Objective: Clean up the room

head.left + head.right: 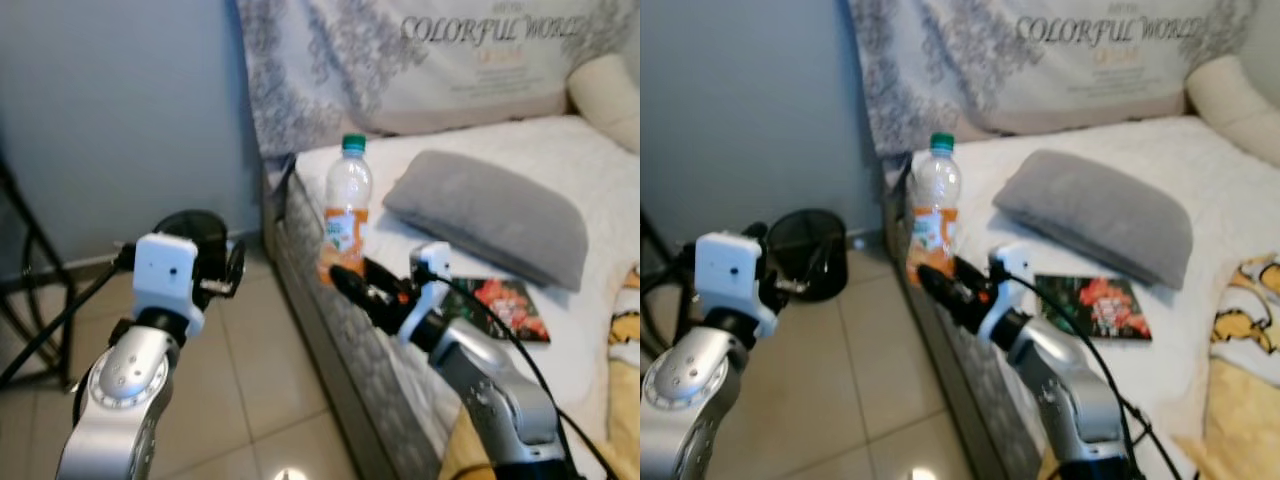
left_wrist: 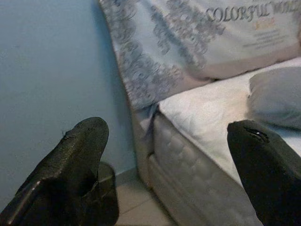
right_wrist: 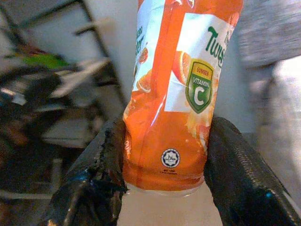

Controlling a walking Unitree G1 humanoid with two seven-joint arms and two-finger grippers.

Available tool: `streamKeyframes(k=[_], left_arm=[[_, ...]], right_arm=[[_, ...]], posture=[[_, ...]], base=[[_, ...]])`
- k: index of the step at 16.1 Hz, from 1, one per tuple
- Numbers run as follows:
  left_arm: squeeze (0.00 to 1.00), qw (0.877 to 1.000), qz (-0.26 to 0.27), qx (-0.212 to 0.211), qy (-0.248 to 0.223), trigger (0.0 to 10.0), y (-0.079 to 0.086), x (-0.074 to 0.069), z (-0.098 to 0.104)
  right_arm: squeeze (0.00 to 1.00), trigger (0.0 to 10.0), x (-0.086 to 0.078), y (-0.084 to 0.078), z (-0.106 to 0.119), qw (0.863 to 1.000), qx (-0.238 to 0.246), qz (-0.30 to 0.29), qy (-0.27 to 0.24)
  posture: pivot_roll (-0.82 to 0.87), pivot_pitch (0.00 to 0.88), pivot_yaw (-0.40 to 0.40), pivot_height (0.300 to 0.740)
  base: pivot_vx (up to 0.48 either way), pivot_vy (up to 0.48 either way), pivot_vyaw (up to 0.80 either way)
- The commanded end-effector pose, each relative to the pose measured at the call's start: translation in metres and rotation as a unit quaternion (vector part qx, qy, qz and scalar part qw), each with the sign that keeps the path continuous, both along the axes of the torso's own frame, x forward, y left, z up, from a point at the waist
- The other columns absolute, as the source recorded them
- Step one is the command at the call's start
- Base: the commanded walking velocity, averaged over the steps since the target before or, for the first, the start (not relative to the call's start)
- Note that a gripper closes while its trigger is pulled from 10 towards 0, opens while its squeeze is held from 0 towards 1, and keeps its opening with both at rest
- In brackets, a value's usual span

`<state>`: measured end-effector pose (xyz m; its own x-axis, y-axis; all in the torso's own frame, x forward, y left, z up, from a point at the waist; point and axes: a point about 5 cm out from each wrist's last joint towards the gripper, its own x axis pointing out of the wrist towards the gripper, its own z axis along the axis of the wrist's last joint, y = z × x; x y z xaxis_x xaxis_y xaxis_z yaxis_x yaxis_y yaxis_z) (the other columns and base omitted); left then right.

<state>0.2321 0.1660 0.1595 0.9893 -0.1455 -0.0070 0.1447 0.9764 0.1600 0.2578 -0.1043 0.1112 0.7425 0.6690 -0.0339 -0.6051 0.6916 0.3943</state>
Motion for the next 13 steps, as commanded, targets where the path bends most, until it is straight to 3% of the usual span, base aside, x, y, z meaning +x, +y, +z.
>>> streamKeyframes(k=[1, 2, 4, 13], left_arm=[[0.0, 1.0, -0.011, -0.003, 0.009, 10.0, -0.006, 0.001, -0.003], [0.0, 1.0, -0.011, -0.002, 0.01, 10.0, -0.006, 0.002, -0.003], [0.0, 1.0, -0.012, 0.001, 0.012, 10.0, -0.004, 0.005, -0.005], [0.0, 1.0, -0.004, 0.008, 0.005, 10.0, 0.016, 0.008, -0.01]], right_arm=[[0.0, 10.0, 0.003, -0.012, -0.003, 0.999, -0.012, -0.033, 0.004], [0.0, 10.0, 0.004, -0.013, -0.003, 0.999, -0.01, -0.04, 0.006], [0.0, 10.0, 0.005, -0.021, -0.004, 0.997, -0.005, -0.082, 0.011], [0.0, 10.0, -0.001, -0.041, -0.011, 0.987, -0.005, -0.161, 0.008]], posture=[[0.08, 0.0, -0.054, 0.74], [0.08, 0.0, -0.053, 0.74], [0.07, 0.0, -0.049, 0.74], [0.03, 0.0, 0.02, 0.74]], base=[[0.352, 0.0, 0.8], [0.356, 0.0, 0.8], [0.356, 0.0, 0.0], [0.355, 0.0, 0.0]])
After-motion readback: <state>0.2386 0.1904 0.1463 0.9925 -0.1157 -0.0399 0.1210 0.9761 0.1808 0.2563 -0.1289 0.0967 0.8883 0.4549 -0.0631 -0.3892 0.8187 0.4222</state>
